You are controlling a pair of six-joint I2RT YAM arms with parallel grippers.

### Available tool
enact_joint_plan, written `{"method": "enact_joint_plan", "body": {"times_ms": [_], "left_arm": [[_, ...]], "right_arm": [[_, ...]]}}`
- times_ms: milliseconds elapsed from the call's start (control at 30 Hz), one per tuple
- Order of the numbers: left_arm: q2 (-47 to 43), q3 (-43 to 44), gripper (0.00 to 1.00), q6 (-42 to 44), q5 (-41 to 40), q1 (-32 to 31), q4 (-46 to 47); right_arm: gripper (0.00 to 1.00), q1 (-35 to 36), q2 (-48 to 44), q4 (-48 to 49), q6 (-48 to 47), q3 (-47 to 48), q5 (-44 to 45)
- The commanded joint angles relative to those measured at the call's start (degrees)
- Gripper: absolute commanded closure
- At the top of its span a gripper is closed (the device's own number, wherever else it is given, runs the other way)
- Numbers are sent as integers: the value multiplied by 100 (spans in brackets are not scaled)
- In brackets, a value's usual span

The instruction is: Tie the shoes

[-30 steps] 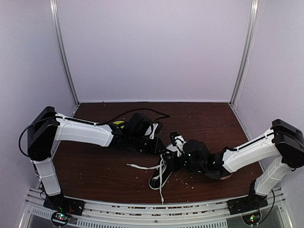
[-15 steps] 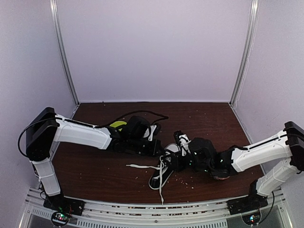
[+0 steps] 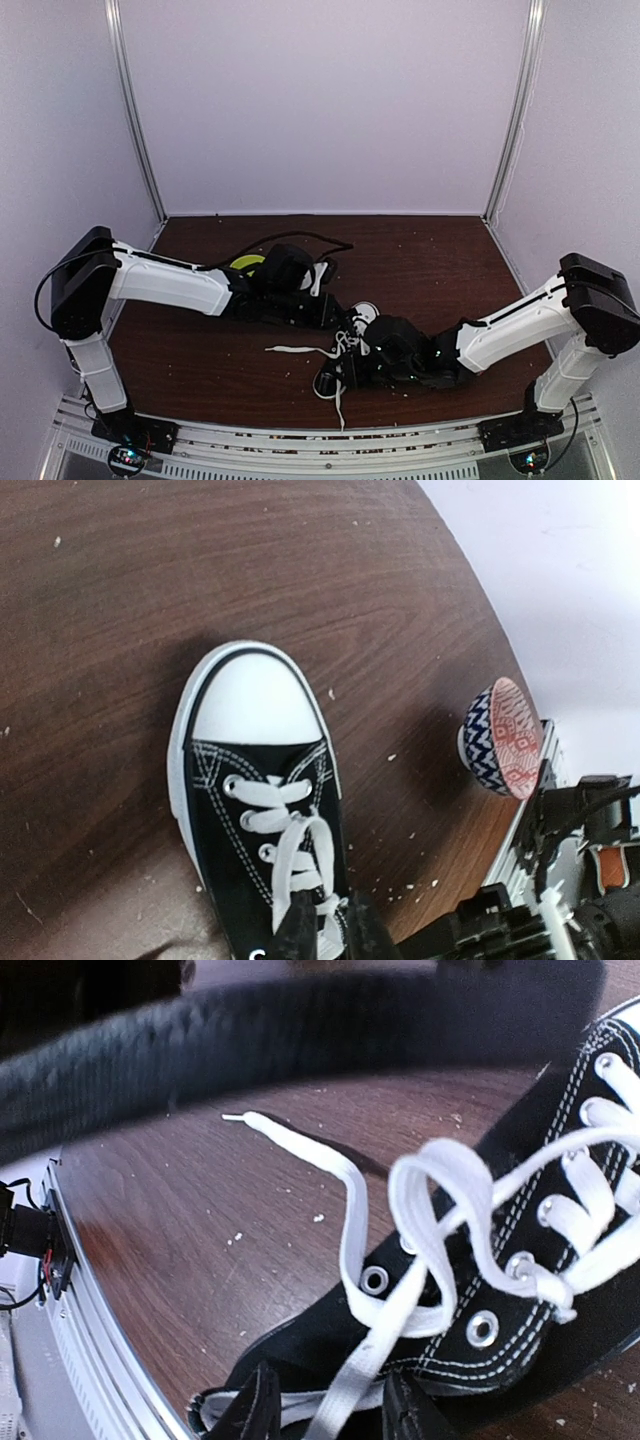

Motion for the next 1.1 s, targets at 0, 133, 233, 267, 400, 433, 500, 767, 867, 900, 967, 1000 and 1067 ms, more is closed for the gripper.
{"method": "enact_joint_plan", "body": {"times_ms": [0,133,233,267,400,433,500,767,867,900,967,1000,1067], "left_arm": [[-279,-155,72,70,-32,5,142],[-286,-215,62,141,-21,0,44],[-303,-299,57,145,10,-17,56],[-304,-324,55,145,11,-25,56],[-279,-426,52,96,93,-26,133],[-266,-425,52,91,133,-33,163],[-231,-421,51,82,187,-56,182],[-108,-458,55,15,321,-121,305],[-49,-447,55,-18,391,-137,350],[-27,-443,56,-23,409,-148,363],[21,-442,61,-50,435,-154,395],[40,-446,66,-65,459,-158,417],[66,-459,77,-104,513,-158,487]], "right_arm": [[65,29,95,-206,172,183,-52],[77,30,24,-288,228,140,57],[89,32,-40,-275,276,56,117],[92,34,-45,-272,289,27,131],[99,32,-113,-272,318,-18,158],[100,29,-142,-272,321,-31,174],[100,34,-215,-268,341,-87,214],[100,31,-255,-227,393,-168,250],[100,37,-256,-237,384,-168,257],[100,30,-253,-243,384,-159,265],[100,32,-252,-254,381,-151,274],[100,29,-256,-263,388,-149,275],[100,35,-279,-287,384,-164,293]]}}
